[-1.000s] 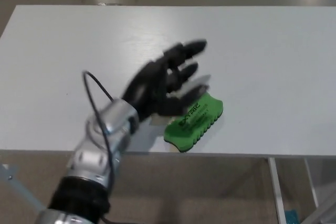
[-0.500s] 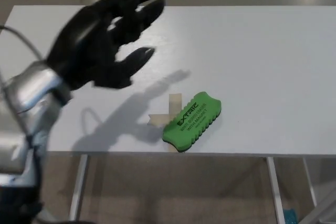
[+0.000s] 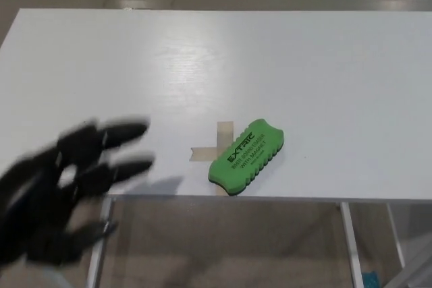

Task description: Use the left hand to press on the green eraser and wipe the desk from center to the left and then back to center.

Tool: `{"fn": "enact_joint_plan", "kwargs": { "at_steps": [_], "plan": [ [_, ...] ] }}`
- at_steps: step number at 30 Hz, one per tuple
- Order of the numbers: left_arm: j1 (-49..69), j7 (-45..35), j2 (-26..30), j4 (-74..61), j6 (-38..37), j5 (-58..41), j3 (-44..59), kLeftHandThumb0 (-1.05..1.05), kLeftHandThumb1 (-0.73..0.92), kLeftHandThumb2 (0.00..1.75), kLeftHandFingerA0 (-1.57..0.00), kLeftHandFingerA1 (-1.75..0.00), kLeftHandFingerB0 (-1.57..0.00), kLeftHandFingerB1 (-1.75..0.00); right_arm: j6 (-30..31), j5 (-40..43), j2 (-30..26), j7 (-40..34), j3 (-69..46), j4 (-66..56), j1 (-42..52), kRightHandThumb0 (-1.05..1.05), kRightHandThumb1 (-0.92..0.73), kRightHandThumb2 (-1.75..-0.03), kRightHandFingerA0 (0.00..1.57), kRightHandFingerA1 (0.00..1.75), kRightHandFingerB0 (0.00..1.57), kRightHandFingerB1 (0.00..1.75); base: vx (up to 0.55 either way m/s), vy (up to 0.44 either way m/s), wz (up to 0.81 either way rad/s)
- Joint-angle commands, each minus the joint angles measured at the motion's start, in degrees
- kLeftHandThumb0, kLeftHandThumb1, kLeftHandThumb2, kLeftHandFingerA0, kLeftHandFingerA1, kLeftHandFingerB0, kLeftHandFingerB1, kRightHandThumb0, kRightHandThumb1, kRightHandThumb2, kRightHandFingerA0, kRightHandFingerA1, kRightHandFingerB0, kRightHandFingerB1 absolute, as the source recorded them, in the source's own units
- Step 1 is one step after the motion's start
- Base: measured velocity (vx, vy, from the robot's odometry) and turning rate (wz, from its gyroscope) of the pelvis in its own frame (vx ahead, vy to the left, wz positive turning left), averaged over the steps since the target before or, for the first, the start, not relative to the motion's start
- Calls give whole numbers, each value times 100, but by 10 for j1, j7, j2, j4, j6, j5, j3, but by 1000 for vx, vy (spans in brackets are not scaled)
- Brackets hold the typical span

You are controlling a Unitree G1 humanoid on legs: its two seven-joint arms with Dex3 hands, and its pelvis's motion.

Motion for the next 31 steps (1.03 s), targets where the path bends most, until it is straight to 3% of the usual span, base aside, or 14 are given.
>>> {"fn": "enact_joint_plan", "kwargs": {
  "at_steps": [1,2,4,6,7,8,12,13,18,19,25,27,28,31],
  "plan": [
    [235,20,-33,172,-143,96,48,-54,42,82,-41,-53,-26,-46,-36,11,11,-18,-13,1,9,-23,-69,-61,79,55,45,42,0,0,0],
    [225,36,-38,217,-172,106,50,-58,54,58,-44,-37,-38,-35,-37,4,13,-22,-8,-1,13,-23,-68,-60,80,55,44,42,0,0,0],
    [199,64,-48,315,-226,119,57,-54,56,57,-46,-37,-39,-34,-36,-9,12,-27,-1,1,19,-23,-68,-60,79,55,44,42,0,0,0],
    [199,64,-48,315,-226,119,57,-54,56,57,-46,-37,-39,-34,-36,-9,12,-27,-1,1,19,-23,-68,-60,79,55,44,42,0,0,0],
    [174,86,-46,390,-245,126,58,-54,56,56,-48,-37,-39,-33,-38,-16,5,-25,2,17,17,-24,-68,-60,78,54,43,41,0,0,7],
    [146,108,-37,463,-254,136,54,-54,56,57,-50,-39,-39,-34,-35,-19,-1,-24,3,33,11,-24,-68,-61,77,53,42,41,0,0,0],
    [108,129,-25,551,-248,143,46,-52,56,57,-56,-40,-39,-34,-23,-17,-4,-29,0,47,2,-24,-68,-60,77,54,42,41,0,0,0],
    [85,149,-20,601,-231,149,35,-58,45,79,-55,-54,-32,-45,-17,-15,-4,-30,-2,61,-4,-24,-68,-60,78,54,43,41,0,0,0],
    [56,169,-19,655,-216,154,24,-60,46,80,-52,-54,-38,-47,-8,-16,-6,-29,0,70,-10,-24,-68,-60,79,55,41,40,0,0,0],
    [37,181,-21,678,-201,151,22,-50,56,57,-52,-42,-46,-35,-8,-17,-4,-34,0,69,-12,-24,-68,-61,79,55,42,39,0,0,0],
    [13,207,-36,713,-220,146,25,-49,56,57,-56,-42,-48,-36,-21,-20,-1,-48,-1,67,-7,-24,-68,-60,79,55,42,39,0,0,0],
    [7,214,-41,727,-245,145,27,-50,56,58,-60,-43,-48,-35,-31,-17,2,-53,-4,70,-8,-24,-68,-60,79,55,42,39,0,0,0],
    [5,216,-45,726,-255,141,32,-49,45,79,-57,-57,-44,-49,-30,-4,8,-50,-11,65,-8,-22,-68,-60,79,56,41,39,0,0,0],
    [3,215,-51,728,-269,131,40,-48,45,80,-60,-59,-45,-50,-26,9,16,-53,-20,58,-10,-21,-67,-59,81,56,41,39,0,0,0]
  ]
}}
